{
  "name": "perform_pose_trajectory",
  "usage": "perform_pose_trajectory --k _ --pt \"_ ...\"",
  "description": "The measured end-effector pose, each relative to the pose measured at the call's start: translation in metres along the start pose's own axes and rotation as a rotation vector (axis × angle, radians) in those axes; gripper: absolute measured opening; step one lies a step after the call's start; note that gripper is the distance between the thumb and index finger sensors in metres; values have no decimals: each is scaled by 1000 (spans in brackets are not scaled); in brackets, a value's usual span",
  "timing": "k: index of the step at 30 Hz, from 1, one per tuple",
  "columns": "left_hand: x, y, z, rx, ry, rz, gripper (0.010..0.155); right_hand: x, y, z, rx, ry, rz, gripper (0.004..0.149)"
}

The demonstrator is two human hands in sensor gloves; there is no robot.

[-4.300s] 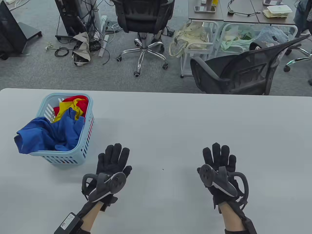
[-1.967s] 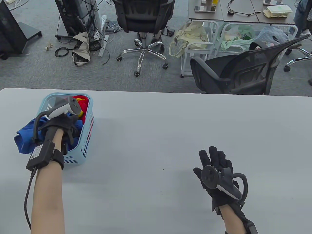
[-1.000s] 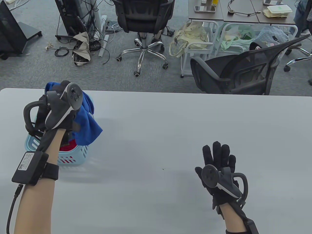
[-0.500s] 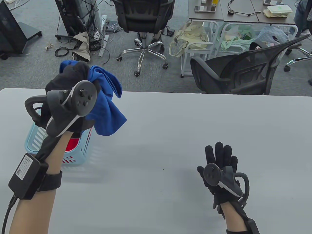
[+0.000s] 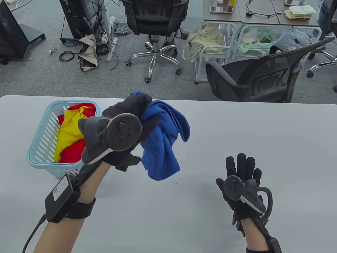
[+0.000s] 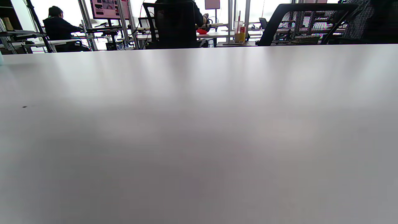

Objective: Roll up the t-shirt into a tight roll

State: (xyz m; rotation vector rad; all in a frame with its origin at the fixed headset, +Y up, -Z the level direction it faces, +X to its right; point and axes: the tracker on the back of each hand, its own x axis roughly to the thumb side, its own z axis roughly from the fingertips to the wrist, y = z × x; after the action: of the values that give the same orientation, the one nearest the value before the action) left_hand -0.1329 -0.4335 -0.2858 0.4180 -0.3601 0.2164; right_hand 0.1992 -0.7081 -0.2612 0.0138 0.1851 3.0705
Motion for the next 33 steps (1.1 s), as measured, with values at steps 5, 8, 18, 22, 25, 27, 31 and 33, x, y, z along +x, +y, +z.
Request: perform_pose_trajectory --k 5,8,18,22,25,27,31,33 --pt "-8 -71 21 -170 14 145 49 -2 0 0 -2 3 -8 80" --pt "-24 -130 27 -420 -39 160 55 -2 1 0 -1 5 -11 80" --pt "-50 -228 98 -689 24 -116 73 4 11 -6 60 -25 -17 76" --pt "-58 -276 124 -1045 52 -84 90 27 17 -6 110 -144 -29 74" --pt "-37 -289 146 -1066 -14 -191 92 57 20 -4 138 -266 -40 75" --pt "-25 -284 147 -1004 -176 -316 87 80 23 -10 157 -309 23 78" --pt "-21 -284 152 -914 -213 -318 80 94 26 -18 138 -277 125 51" --pt "-28 -283 154 -852 -237 -332 84 85 22 -20 119 -259 70 41"
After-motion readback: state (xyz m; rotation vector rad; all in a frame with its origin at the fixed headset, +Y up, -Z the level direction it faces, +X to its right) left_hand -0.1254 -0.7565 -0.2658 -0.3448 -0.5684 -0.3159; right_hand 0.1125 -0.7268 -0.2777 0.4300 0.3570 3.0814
